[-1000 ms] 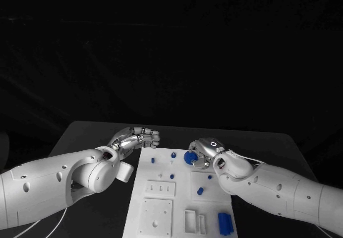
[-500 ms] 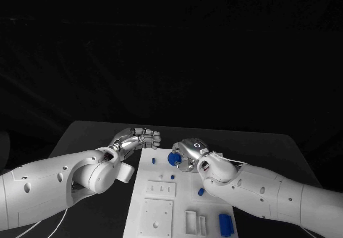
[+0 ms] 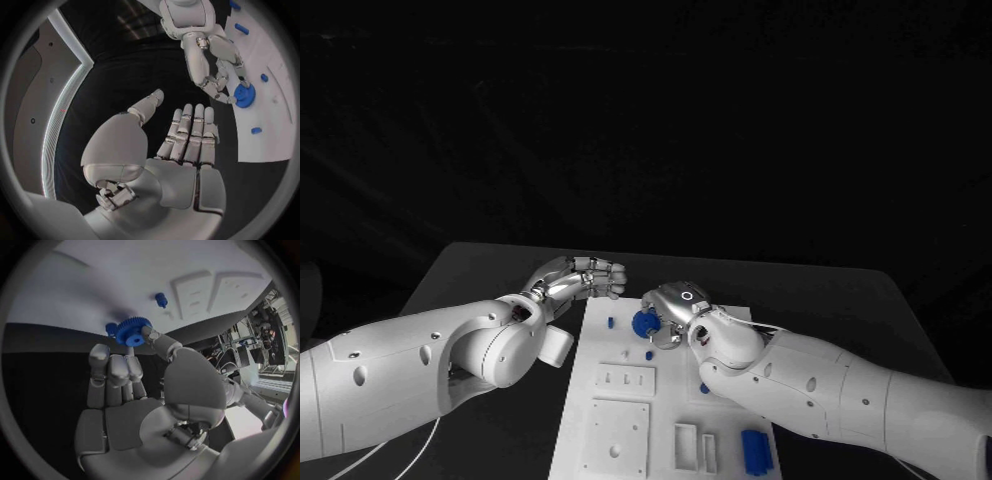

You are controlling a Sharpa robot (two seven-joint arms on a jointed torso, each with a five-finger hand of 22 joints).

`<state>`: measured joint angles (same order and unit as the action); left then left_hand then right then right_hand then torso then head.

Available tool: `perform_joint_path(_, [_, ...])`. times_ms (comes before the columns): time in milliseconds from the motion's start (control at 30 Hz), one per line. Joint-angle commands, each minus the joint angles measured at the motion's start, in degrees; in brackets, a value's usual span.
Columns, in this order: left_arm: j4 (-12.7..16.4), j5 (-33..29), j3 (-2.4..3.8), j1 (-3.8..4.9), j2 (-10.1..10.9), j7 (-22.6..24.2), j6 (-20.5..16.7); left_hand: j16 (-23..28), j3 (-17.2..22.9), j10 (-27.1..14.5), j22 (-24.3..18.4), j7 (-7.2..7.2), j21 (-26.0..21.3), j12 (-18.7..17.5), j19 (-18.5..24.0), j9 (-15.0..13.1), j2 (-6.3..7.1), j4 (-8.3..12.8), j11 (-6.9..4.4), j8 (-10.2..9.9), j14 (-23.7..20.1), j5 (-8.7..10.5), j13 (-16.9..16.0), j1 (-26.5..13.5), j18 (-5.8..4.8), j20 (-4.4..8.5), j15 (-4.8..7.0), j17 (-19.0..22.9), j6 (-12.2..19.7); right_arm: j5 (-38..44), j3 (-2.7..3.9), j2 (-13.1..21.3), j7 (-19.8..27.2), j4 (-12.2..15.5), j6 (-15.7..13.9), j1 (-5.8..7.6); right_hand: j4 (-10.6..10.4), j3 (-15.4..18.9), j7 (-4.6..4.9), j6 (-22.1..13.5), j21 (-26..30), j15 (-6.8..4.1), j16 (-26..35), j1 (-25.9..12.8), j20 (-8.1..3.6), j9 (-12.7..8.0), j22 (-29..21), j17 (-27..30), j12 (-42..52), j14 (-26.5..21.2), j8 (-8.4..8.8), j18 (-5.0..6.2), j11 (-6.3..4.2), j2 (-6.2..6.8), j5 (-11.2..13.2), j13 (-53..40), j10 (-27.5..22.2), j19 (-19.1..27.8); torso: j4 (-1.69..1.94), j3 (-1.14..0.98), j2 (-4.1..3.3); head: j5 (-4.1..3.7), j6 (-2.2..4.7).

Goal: Assemble the parts on the task board

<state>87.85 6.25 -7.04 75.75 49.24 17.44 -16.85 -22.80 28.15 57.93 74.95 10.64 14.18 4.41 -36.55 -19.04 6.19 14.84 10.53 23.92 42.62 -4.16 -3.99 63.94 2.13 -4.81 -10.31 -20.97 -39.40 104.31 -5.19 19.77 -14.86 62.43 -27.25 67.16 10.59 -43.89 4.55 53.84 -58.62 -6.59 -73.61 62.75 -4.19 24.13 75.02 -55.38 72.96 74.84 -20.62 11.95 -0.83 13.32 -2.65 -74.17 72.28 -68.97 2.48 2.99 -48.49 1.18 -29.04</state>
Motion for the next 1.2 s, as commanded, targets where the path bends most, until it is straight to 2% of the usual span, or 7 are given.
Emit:
perform_joint_path(33, [0.0, 0.2, 0.06, 0.11, -0.1, 0.3, 0.1, 0.3, 0.0, 0.1, 1.2, 1.46, -0.2, -0.4, 0.4, 0.0, -0.31, 0.4, -0.10, -0.3, -0.3, 0.05, 0.0, -0.3, 0.63, 0.12, -0.14, 0.1, -0.1, 1.1, -0.04, -0.3, -0.4, -0.2, 2.4, -0.07, -0.3, -0.1, 1.01, 3.7, -0.3, -0.44, 0.2, -0.1, -0.33, 0.9, 0.9, -0.1, -0.4, -0.1, -0.16, 3.05, -0.02, 0.34, -0.2, 0.2, -0.5, 0.1, -0.19, -0.11, 0.04, 0.20, -0.08])
perform_joint_path(200, [0.0, 0.2, 0.07, 0.11, -0.1, 0.3, 0.2, 0.3, 0.0, 0.1, 1.2, 1.47, -0.2, -0.4, 0.4, 0.0, -0.29, 0.4, -0.10, -0.3, -0.3, 0.05, 0.0, -0.3, 0.63, 0.12, -0.15, 0.1, -0.1, 0.9, -0.05, -0.4, -1.1, -0.5, 3.5, -0.16, -0.5, 0.0, 1.09, 3.5, -0.3, -0.37, 0.4, -0.3, -0.32, 0.9, 0.9, -0.1, -0.8, -0.2, -0.02, 3.05, 0.05, 0.60, -0.2, 0.5, -1.0, 0.2, -0.23, -0.15, 0.02, 0.06, -0.14])
perform_joint_path(400, [-0.1, 0.2, 0.07, 0.11, -0.2, 0.3, 0.3, 0.3, 0.0, 0.1, 1.2, 1.47, -0.2, -0.4, 0.4, 0.0, -0.28, 0.4, -0.09, -0.3, -0.4, 0.06, 0.0, -0.3, 0.63, 0.12, -0.15, 0.1, -0.1, 0.5, -0.05, -0.9, -1.2, -1.8, 2.9, -0.20, -0.7, 0.0, 1.20, 3.1, -0.2, -0.27, 0.5, -0.4, -0.29, 0.9, 0.9, 0.0, -1.7, -0.2, 0.19, 3.05, 0.16, 0.93, -0.2, 1.2, -1.9, 0.3, -0.16, -0.14, 0.04, 0.08, -0.22])
perform_joint_path(800, [-0.1, 0.2, 0.07, 0.11, -0.3, 0.3, 0.2, 0.3, 0.0, 0.1, 1.2, 1.48, -0.2, -0.4, 0.4, 0.0, -0.26, 0.4, -0.09, -0.4, -0.4, 0.07, 0.0, -0.3, 0.62, 0.12, -0.15, 0.1, -0.1, -1.0, -0.05, -1.5, -1.0, -2.9, 1.9, -0.19, -1.8, 1.0, 2.55, -0.9, 0.2, 0.92, 1.1, -0.6, -0.10, 0.2, 0.7, 0.0, -5.4, -0.2, 2.35, 3.05, 1.44, 2.08, -0.2, 4.1, -5.3, 0.7, -0.15, -0.17, 0.03, 0.33, -0.15])
perform_joint_path(900, [-0.2, 0.2, 0.07, 0.11, -0.4, 0.3, 0.3, 0.3, 0.0, 0.1, 1.2, 1.48, -0.2, -0.4, 0.4, 0.0, -0.26, 0.4, -0.09, -0.4, -0.4, 0.07, 0.0, -0.3, 0.62, 0.13, -0.15, 0.1, -0.1, -1.0, -0.05, -1.7, -1.0, -2.9, 1.9, -0.19, -1.9, 1.4, 3.13, -2.9, 0.2, 1.45, 1.2, -0.5, -0.05, -0.2, 0.7, 0.0, -6.0, -0.2, 3.42, 3.05, 1.99, 2.43, -0.1, 4.6, -5.8, 0.7, -0.12, -0.14, 0.06, 0.30, -0.12])
perform_joint_path(1200, [-0.2, 0.2, 0.07, 0.11, -0.4, 0.3, 0.2, 0.3, 0.0, 0.1, 1.2, 1.49, -0.2, -0.4, 0.4, 0.0, -0.24, 0.5, -0.09, -0.4, -0.4, 0.07, 0.0, -0.3, 0.61, 0.13, -0.15, 0.1, -0.1, -1.7, -0.05, -1.8, -0.7, -2.6, 2.0, -0.19, -2.0, 2.3, 3.51, -4.0, 0.3, 1.83, 1.3, -0.4, 0.05, -0.2, 0.8, -0.1, -6.5, -0.2, 3.86, 3.05, 2.38, 2.76, -0.1, 5.0, -6.3, 0.8, -0.14, -0.19, 0.04, 0.39, -0.12])
